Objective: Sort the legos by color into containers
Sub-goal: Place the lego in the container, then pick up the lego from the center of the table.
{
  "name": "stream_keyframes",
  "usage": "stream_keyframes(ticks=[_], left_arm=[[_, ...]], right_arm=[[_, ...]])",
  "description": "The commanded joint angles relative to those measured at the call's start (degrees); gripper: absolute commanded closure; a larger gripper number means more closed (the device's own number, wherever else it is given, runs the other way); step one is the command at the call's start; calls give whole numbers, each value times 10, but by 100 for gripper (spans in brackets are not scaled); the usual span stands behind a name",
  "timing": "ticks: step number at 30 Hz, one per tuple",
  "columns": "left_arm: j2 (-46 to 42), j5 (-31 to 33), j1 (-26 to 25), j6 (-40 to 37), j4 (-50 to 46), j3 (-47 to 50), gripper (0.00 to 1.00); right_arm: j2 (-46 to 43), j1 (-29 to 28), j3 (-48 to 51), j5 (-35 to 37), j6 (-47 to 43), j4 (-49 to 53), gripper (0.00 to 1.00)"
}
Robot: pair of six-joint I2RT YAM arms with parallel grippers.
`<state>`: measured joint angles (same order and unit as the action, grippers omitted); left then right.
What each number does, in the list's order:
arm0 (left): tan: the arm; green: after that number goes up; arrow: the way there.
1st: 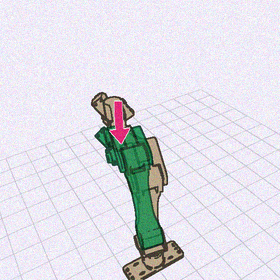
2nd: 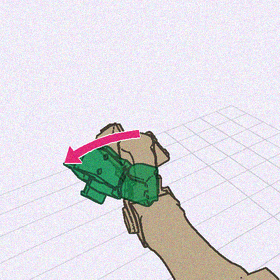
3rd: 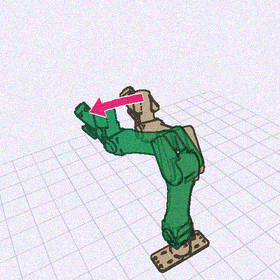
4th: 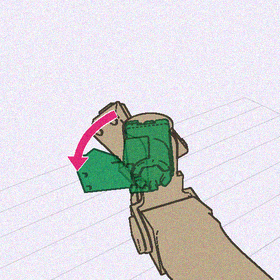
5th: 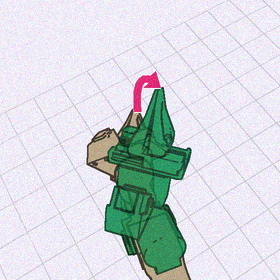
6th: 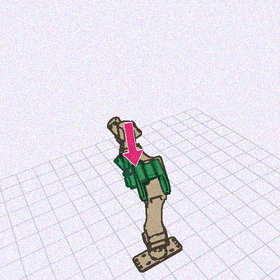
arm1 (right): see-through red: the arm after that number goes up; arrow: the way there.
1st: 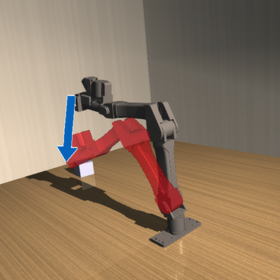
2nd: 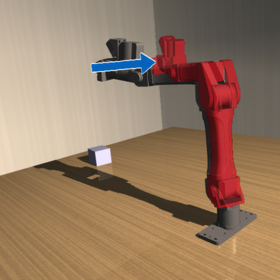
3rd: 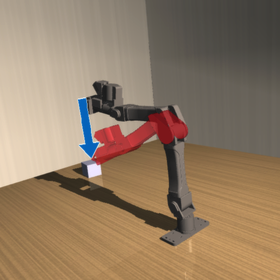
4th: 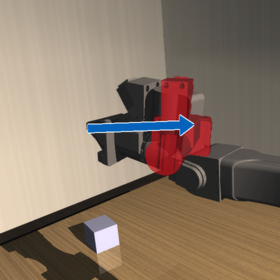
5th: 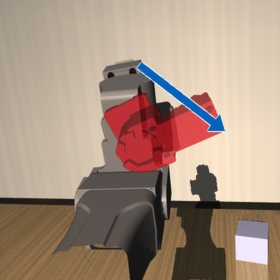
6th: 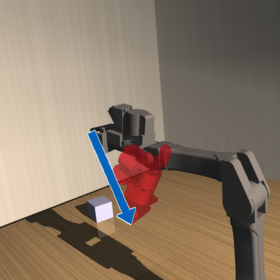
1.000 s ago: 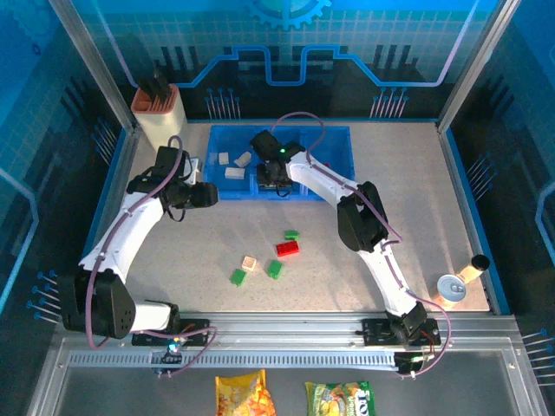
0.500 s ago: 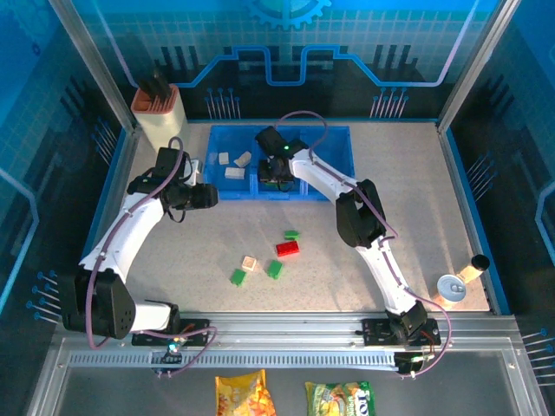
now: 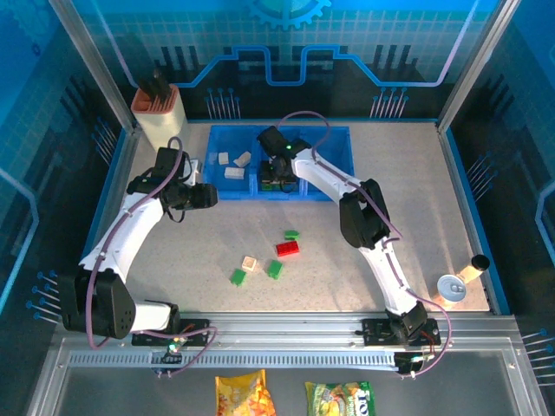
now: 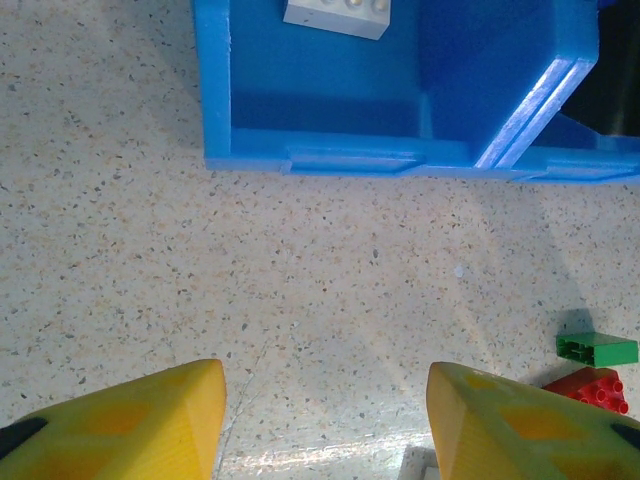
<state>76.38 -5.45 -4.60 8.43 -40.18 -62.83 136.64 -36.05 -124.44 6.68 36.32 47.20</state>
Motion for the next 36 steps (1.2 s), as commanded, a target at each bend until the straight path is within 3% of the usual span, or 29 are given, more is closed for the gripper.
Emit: stream_keyframes(ticks=[1, 11, 25, 32, 36], left_arm=[[-8, -14, 7, -10, 2, 0, 43], [-9, -17, 10, -11, 1, -2, 43], [-12, -24, 13, -8, 3, 1, 43], [-5, -33, 14, -5, 4, -1, 43], [-2, -33, 14, -3, 5, 0, 43]], right_arm=[[-54, -5, 6, -25, -30, 39, 55], [-128, -31, 75, -1, -47, 119, 52], [-253, -71, 331, 29, 59, 34, 44], [-249, -85, 374, 39, 92, 21, 33], [-233, -91, 382, 30, 104, 13, 32]])
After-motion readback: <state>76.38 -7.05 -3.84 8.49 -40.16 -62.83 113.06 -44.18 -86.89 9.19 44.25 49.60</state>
